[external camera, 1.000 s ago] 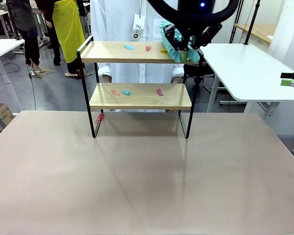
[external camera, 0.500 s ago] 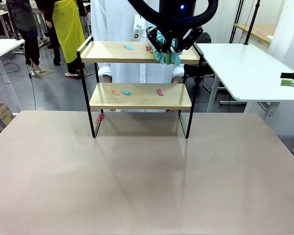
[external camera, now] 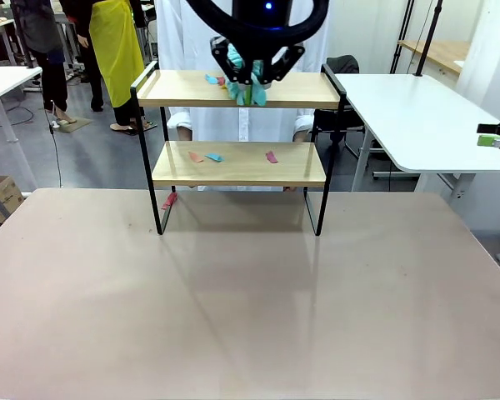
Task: Clean the shelf.
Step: Clean the specific section of the Shelf indicated by the human with the Duster.
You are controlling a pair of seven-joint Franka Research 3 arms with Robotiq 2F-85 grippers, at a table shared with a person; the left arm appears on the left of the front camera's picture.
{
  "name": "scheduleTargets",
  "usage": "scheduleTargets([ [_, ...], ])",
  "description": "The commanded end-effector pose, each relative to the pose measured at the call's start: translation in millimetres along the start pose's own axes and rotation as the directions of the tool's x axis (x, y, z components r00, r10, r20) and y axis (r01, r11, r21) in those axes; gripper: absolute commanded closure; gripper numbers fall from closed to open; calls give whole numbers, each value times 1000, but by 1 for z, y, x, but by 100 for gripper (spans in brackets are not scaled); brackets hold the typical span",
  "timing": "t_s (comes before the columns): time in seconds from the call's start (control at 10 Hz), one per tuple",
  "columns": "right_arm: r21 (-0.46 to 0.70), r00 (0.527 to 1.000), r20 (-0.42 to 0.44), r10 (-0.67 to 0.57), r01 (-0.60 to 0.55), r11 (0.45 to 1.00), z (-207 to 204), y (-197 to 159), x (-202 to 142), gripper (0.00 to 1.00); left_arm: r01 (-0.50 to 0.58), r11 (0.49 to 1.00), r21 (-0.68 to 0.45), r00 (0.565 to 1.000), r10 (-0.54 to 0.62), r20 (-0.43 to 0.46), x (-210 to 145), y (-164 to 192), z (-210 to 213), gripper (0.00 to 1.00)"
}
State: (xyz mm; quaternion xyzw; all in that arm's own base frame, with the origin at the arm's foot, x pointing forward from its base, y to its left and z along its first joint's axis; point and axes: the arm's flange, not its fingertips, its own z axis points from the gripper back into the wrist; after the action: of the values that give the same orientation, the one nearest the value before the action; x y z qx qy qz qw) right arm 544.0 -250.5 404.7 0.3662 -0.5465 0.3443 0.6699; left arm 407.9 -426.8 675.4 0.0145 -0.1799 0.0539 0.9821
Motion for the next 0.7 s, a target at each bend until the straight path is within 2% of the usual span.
scheduleTargets([
  [0.0,2,1000,3,3,-3,1000,-2,2,2,0,12,999,31,1000,-11,-17,-2,25,-4,87],
  [0.6,2,1000,3,3,-3,1000,-2,2,2,0,20,988,151,1000,-19,-8,-14,76,-15,87],
])
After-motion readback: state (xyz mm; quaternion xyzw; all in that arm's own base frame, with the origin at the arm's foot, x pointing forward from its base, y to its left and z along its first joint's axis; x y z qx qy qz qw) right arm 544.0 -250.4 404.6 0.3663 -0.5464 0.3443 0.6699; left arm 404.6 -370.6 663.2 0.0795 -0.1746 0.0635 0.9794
